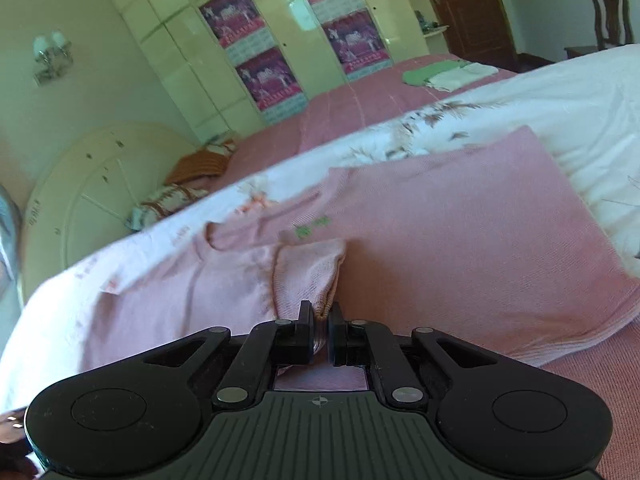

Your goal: Fold small clothes

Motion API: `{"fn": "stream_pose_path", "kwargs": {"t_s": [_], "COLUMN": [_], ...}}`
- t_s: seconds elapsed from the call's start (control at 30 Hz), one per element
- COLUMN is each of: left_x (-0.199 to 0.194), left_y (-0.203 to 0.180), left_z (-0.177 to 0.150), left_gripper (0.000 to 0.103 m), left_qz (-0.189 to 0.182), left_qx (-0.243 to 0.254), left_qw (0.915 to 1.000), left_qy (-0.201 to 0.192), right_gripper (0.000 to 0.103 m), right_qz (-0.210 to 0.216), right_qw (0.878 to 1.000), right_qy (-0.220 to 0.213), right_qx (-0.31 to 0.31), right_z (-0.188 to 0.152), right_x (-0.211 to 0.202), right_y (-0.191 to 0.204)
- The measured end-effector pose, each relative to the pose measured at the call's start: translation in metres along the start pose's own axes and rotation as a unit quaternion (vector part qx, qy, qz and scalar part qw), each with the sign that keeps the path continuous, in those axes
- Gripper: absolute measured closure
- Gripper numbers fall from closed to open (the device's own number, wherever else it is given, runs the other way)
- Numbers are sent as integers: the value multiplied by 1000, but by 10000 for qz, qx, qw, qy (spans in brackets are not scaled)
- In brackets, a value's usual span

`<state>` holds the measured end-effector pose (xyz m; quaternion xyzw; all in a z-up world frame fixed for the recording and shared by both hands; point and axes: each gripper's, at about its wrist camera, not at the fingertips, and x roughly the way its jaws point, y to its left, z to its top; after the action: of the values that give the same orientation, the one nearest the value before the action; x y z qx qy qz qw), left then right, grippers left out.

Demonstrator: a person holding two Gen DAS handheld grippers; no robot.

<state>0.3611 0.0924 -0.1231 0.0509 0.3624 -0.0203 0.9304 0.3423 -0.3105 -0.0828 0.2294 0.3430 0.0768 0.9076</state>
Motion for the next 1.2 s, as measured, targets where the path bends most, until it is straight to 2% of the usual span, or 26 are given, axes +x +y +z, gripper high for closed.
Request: {"fn": "stream_pose_path", "kwargs": {"t_s": [0.17, 0.23, 0.37, 0.4, 0.5, 0.6, 0.67, 0.73, 0.77, 0.87, 1.0, 1.07, 1.1, 1.13, 1.17, 1.2], "left_x": [-5, -15, -38, -34, -5, 26, 27, 23, 19, 29, 67, 91, 106, 121, 122, 120], "left_y": [1, 5, 14, 13, 2, -5, -6, -2, 4, 15, 19, 17, 17, 17, 19, 22], "left_z": [-3, -4, 11, 17, 28, 24, 21, 28, 34, 59, 92, 103, 105, 105, 104, 105], "left_gripper": [74, 70, 69, 65, 63, 60, 58, 58, 57, 54, 54, 50, 43, 42, 41, 43], "left_qz": [-50, -105, -390, -459, -762, -816, -785, -881, -968, -848, -910, -978, -970, -934, -938, -909], "left_qx": [243, 393, 90, 31, -156, -326, -256, -325, -410, -397, -344, -224, -156, -104, -83, -119], "left_qw": [9997, 9991, 9984, 9980, 9965, 9961, 9966, 9956, 9943, 9948, 9943, 9945, 9951, 9955, 9956, 9958], "left_qy": [71, 94, -407, -441, -305, 6, -81, -43, -188, -407, -429, -292, -80, 140, -10, 15], "right_gripper": [98, 98, 98, 97, 97, 98, 98, 98, 98, 98, 97, 98, 98, 98, 98, 97], "right_qz": [-67, -112, -149, -132, -104, -151, -159, -413, -496, -303, -354, -397, -442, -477, -521, -530], "right_qw": [9999, 9998, 9995, 9995, 9996, 9992, 9990, 9969, 9963, 9984, 9982, 9978, 9976, 9974, 9972, 9971], "right_qy": [-148, -129, 110, 120, -154, -112, 8, 466, 495, 159, -6, 47, 98, 128, 86, 64], "right_qx": [-55, -98, -265, -248, -197, -364, -423, -486, -488, -458, -484, -529, -527, -516, -530, -536], "right_z": [0, 0, 1, 3, 10, 19, 23, 23, 23, 30, 39, 41, 41, 40, 38, 37], "right_x": [-1, -1, -2, -5, -19, -9, 5, 27, 28, 16, 29, 43, 50, 55, 58, 58], "right_y": [0, 0, -3, -4, -2, 8, 11, 8, 6, 5, 8, 9, 7, 6, 4, 2]}}
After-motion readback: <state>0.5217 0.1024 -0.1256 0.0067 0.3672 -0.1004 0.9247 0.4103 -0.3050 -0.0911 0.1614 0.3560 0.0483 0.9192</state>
